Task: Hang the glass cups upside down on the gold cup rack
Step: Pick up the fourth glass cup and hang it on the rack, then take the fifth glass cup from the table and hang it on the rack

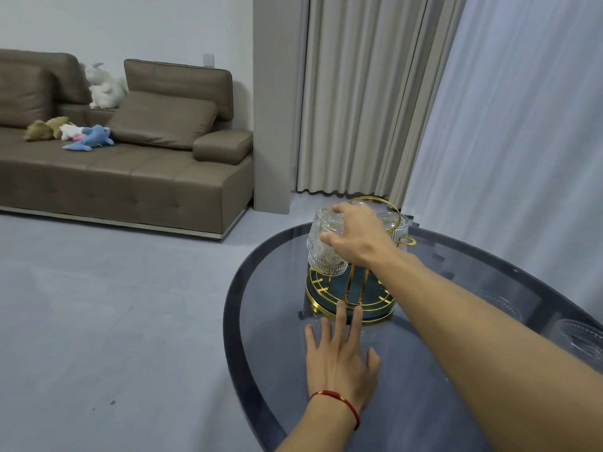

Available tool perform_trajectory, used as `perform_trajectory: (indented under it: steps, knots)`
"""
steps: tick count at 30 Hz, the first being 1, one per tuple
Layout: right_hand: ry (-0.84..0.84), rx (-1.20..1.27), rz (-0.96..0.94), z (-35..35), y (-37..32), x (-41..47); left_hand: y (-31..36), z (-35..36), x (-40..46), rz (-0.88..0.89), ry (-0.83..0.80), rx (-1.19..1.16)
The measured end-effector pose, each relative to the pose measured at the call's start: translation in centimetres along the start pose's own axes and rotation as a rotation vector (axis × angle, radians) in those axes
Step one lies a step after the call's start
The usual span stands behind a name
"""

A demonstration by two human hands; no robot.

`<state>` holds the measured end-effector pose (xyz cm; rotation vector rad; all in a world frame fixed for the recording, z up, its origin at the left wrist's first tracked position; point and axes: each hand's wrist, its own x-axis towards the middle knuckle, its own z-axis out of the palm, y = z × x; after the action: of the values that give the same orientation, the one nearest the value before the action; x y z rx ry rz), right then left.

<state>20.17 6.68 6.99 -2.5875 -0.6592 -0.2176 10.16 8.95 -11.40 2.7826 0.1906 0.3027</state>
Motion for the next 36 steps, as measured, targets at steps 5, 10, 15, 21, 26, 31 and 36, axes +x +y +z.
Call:
perform_trajectory:
  steps: [5,10,15,21,26,31,36]
  knots:
    - [-0.003,-0.084,-0.004,1.5,-0.4,-0.6,0.1,-0.1,-0.1,0.001,-0.014,0.025]
    - [0.025,-0.233,0.002,1.8,-0.5,-0.9,0.1,-0.2,-0.1,0.002,-0.036,0.045]
    - [0.143,-0.227,-0.066,1.6,0.7,-3.7,0.6,-0.9,-0.5,-0.005,-0.013,0.071]
    - [0.462,0.055,-0.113,0.2,6.8,-12.9,3.0,-3.1,-1.9,0.119,0.198,-0.118]
    - [0.715,0.146,0.246,-0.1,15.1,-20.1,6.4,-4.0,-3.6,0.262,0.283,-0.432]
    - [0.853,0.373,0.769,-1.5,21.5,-22.5,8.4,-4.7,-4.6,0.201,0.188,-0.589]
    - [0.709,0.587,0.886,-1.0,25.4,-22.0,8.0,-5.1,-5.5,0.091,0.067,-0.635]
